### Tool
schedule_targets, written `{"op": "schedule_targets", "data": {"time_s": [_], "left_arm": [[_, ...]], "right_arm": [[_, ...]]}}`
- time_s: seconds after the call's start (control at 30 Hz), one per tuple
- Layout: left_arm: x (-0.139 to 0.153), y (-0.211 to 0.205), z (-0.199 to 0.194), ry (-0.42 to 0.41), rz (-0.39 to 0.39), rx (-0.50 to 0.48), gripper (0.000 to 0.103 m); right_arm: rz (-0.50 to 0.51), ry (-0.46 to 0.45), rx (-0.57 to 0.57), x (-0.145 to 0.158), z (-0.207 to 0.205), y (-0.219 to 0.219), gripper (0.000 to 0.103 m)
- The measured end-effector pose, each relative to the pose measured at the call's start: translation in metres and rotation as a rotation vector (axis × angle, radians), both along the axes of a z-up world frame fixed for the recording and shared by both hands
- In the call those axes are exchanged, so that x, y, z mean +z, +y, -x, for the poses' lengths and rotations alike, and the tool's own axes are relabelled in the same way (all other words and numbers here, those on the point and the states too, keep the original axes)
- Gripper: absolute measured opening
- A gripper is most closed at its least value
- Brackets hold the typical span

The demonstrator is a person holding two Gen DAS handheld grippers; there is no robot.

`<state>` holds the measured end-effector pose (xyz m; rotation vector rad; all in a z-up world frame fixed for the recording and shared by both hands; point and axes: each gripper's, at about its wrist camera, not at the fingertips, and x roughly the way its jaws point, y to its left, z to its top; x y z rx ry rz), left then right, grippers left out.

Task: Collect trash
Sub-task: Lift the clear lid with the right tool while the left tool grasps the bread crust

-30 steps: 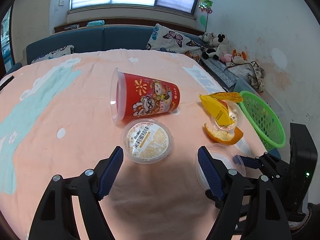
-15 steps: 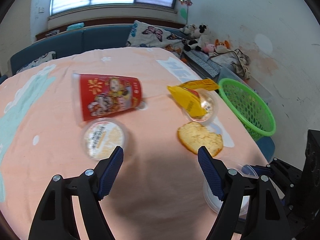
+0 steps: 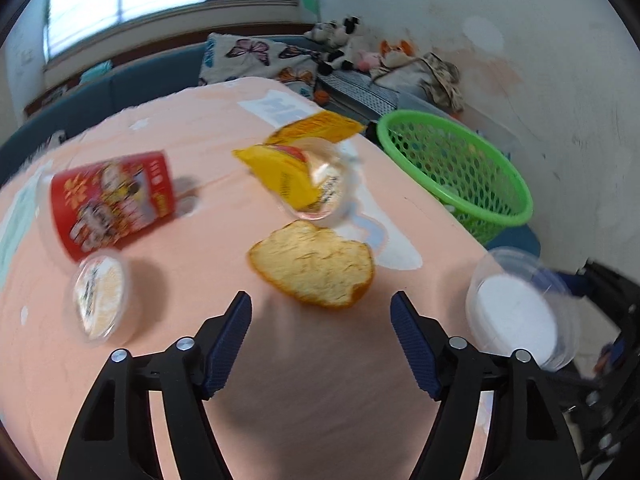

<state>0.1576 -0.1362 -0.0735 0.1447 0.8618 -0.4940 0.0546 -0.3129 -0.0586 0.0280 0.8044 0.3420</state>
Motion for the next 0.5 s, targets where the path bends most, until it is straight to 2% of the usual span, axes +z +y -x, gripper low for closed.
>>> {"op": "schedule_targets", "data": {"time_s": [0.17, 0.3, 0.43, 0.5], "left_arm": [[-0.010, -0.022, -0.010, 0.001, -0.049, -0.046, 0.054], [-0.014, -0.028, -0.020, 0.003, -0.069, -0.055, 0.049], [-0.017, -0.029, -0.026, -0.001, -0.092, -0.059, 0.036], [-0.015, -0.028, -0.026, -0.002, -0.077, -0.074, 0.020]], "right_arm": [[-0.013, -0.018, -0.033, 0.004, 0.000, -0.013, 0.092], [-0.029, -0.021, -0.058, 0.005, -0.005, -0.022, 0.092], [-0.040, -0.023, -0.079, 0.005, -0.009, -0.030, 0.092], [-0.038, -0.027, -0.088, 0.006, -0.011, -0.032, 0.092]]}}
